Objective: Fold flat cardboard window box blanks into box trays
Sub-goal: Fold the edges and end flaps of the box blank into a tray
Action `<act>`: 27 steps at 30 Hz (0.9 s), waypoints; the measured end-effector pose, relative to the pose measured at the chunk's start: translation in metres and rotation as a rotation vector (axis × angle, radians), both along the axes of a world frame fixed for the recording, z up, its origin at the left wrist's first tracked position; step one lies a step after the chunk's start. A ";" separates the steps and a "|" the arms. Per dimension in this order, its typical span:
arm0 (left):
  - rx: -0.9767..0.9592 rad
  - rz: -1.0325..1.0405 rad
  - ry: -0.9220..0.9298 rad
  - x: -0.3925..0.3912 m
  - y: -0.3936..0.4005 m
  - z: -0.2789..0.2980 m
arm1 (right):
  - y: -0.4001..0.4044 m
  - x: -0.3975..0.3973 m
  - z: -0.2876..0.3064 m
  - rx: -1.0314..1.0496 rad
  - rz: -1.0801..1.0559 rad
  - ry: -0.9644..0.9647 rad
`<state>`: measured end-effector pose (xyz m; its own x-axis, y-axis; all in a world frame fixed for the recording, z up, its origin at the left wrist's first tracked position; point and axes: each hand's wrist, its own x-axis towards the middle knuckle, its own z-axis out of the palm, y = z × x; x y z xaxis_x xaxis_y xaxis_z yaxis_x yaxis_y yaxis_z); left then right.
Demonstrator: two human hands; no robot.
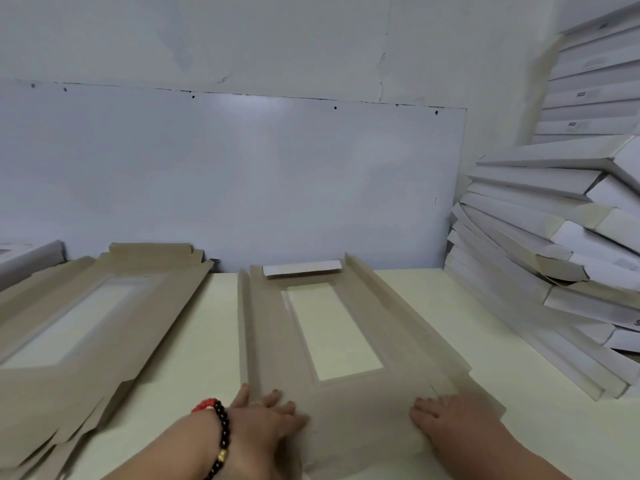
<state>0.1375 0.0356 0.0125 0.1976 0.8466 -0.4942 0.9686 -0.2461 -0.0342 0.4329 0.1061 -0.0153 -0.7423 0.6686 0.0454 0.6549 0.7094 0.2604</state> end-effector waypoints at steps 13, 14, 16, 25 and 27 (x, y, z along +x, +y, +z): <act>0.347 0.037 -0.156 0.032 -0.008 -0.009 | -0.007 0.018 0.020 -0.248 -0.008 0.254; 0.373 0.062 -0.210 0.029 -0.007 -0.008 | -0.002 0.021 0.023 -0.314 -0.073 0.298; 0.408 0.124 -0.310 0.021 -0.002 -0.007 | 0.008 0.025 0.027 -0.413 -0.167 0.435; 0.537 0.338 -0.212 0.026 0.033 -0.024 | 0.029 -0.009 -0.002 -0.296 -0.496 0.510; 0.551 0.283 -0.088 0.042 0.034 -0.029 | 0.020 -0.033 -0.008 -0.132 -0.512 0.398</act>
